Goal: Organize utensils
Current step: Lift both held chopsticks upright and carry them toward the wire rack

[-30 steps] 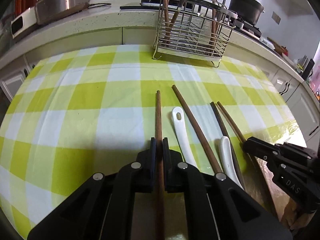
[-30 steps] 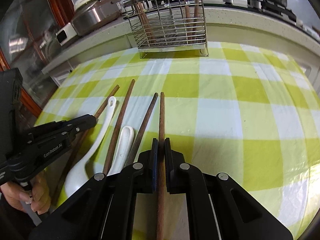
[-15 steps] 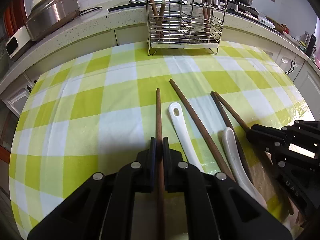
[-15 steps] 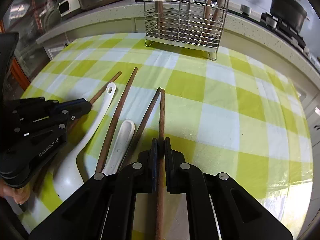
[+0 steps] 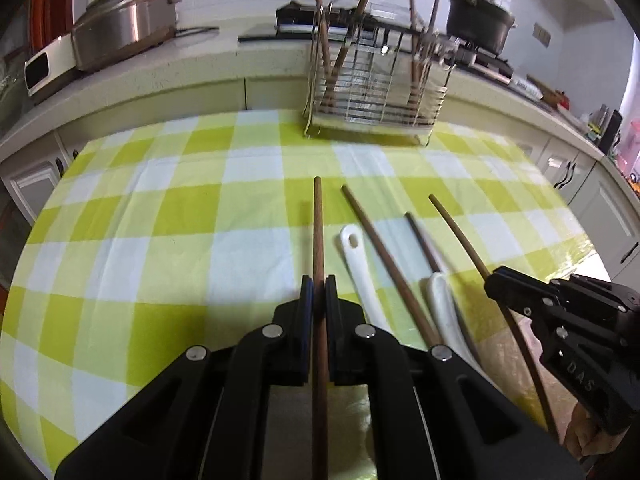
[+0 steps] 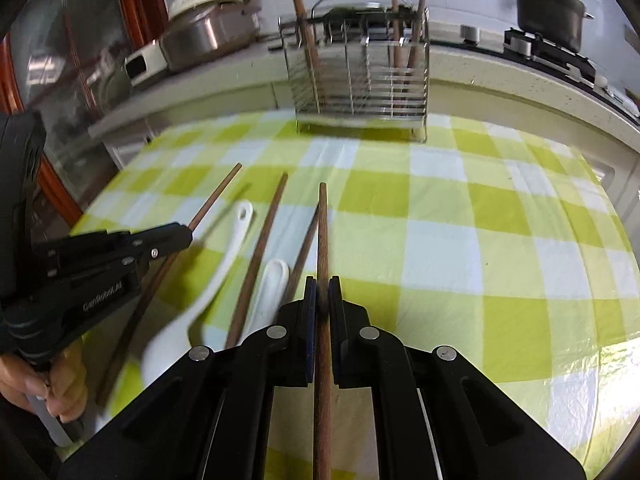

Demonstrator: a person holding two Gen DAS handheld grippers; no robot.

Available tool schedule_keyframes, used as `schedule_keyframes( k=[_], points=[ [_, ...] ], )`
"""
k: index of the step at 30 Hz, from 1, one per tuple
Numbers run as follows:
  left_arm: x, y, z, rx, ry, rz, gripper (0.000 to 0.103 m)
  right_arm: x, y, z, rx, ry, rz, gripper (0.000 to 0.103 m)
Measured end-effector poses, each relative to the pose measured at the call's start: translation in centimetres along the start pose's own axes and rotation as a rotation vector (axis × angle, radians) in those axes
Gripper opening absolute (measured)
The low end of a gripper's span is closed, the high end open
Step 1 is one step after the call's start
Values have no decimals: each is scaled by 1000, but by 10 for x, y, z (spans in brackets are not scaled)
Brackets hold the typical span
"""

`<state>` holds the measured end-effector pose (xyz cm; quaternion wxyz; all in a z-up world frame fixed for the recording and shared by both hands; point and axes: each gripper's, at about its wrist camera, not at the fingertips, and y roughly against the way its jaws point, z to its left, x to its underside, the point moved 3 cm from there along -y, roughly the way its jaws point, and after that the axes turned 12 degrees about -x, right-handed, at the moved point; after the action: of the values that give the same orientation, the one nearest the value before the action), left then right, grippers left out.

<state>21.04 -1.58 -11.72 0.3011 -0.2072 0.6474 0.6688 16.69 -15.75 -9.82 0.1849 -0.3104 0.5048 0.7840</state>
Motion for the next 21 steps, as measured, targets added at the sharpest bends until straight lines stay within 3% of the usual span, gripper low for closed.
schedule_keyframes(
  k=[16,21],
  points=[
    [-27,76,12,95,49,-166,6,-42,70,16,-54,22,-205,6],
    [-42,101,12,93,41,-227,6,-57,87,16,-55,31,-256,6]
  ],
)
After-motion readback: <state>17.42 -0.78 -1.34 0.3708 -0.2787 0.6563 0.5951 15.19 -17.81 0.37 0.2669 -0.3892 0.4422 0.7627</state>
